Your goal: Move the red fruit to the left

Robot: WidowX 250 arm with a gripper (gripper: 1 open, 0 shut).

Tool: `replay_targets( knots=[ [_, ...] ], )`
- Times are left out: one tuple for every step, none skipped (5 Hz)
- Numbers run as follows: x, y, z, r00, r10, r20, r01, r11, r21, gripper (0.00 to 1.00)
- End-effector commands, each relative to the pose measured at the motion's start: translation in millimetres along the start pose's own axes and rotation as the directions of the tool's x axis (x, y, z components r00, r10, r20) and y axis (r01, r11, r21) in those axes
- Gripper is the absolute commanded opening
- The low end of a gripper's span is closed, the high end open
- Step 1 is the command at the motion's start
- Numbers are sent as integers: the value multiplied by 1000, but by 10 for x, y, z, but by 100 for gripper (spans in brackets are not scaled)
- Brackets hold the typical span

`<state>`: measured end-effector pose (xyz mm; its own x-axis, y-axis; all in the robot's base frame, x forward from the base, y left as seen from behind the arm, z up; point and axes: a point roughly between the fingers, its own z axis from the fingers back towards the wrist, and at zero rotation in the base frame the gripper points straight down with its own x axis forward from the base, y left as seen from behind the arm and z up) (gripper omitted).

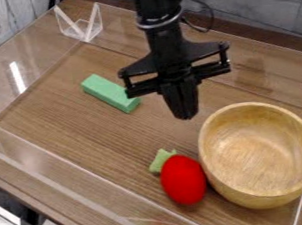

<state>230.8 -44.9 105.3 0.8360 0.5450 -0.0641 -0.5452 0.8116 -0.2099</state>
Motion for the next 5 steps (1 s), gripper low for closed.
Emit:
replay_targets(
  knots=[
    [-46, -11, 28, 998, 45, 44, -44, 999, -27, 0],
    [-37, -131, -5, 996, 77, 46, -76, 997, -30, 0],
    [-25, -231, -39, 992, 118, 46, -116, 993, -34, 0],
    [-123, -227, -44, 985, 168, 46, -166, 985, -39, 0],
    [-217, -220, -33, 978, 205, 44, -203, 978, -44, 0]
  ],
)
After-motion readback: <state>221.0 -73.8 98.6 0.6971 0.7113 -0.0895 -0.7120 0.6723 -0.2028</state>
